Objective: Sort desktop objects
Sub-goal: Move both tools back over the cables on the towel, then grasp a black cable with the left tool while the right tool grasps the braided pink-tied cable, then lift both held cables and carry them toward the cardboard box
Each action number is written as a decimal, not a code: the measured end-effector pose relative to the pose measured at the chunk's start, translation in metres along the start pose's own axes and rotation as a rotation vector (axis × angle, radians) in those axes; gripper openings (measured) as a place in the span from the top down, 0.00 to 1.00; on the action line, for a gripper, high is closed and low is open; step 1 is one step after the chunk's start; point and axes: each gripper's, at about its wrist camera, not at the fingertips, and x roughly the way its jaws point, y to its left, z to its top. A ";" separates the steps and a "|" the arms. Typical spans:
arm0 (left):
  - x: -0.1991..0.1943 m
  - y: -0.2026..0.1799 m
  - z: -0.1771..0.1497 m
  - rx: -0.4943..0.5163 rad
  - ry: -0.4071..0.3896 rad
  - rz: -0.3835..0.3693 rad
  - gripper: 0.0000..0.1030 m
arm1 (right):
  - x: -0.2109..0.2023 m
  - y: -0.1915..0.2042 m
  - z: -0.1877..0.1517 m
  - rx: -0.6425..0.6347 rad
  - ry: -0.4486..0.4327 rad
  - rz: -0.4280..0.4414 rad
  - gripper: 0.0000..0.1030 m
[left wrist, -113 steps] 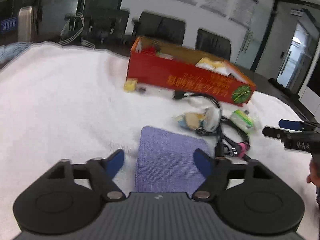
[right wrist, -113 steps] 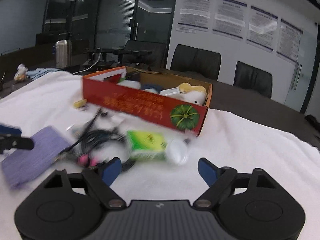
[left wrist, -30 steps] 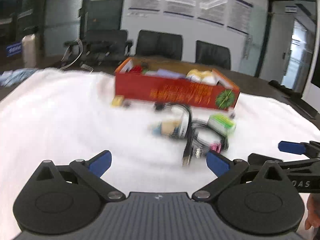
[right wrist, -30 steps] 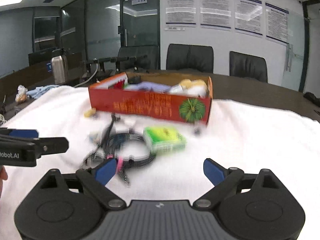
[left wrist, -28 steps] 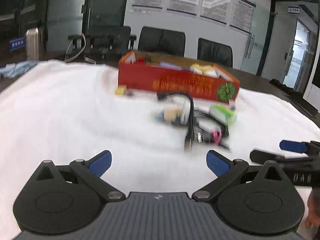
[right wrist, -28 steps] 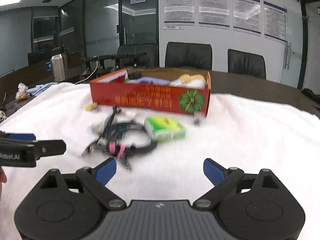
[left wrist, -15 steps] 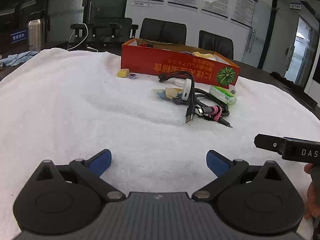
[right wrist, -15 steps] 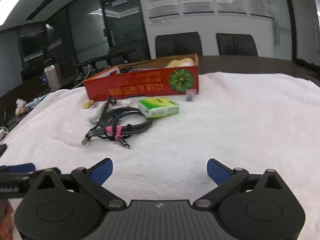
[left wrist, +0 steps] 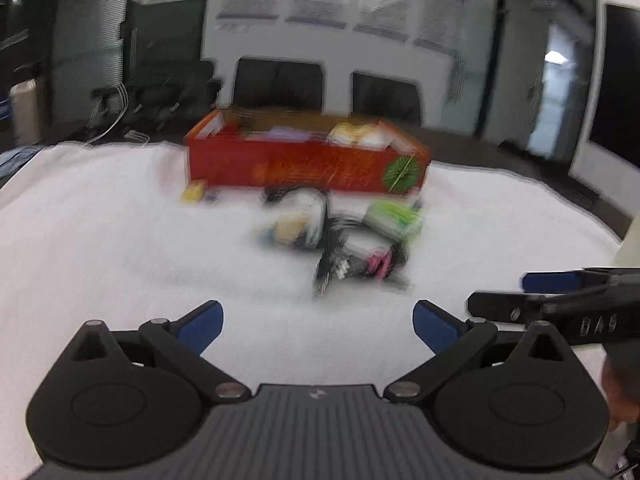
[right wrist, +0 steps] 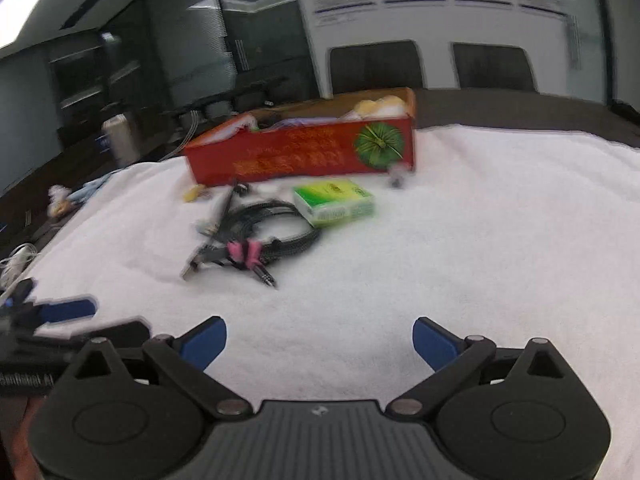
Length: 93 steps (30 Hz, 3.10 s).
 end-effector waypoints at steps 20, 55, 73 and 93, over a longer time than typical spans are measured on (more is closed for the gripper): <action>0.061 0.041 0.036 -0.203 0.055 -0.266 0.93 | 0.084 0.063 0.025 -0.609 0.015 0.126 0.55; -0.009 0.037 0.086 -0.116 -0.157 -0.221 0.93 | 0.021 -0.044 0.063 -0.024 -0.003 0.181 0.92; 0.030 0.047 0.011 -0.060 0.119 -0.093 0.85 | 0.030 0.046 0.021 -0.110 0.018 0.425 0.86; 0.058 0.030 0.023 -0.146 0.181 -0.307 0.91 | -0.004 0.064 -0.021 -0.382 0.097 0.282 0.86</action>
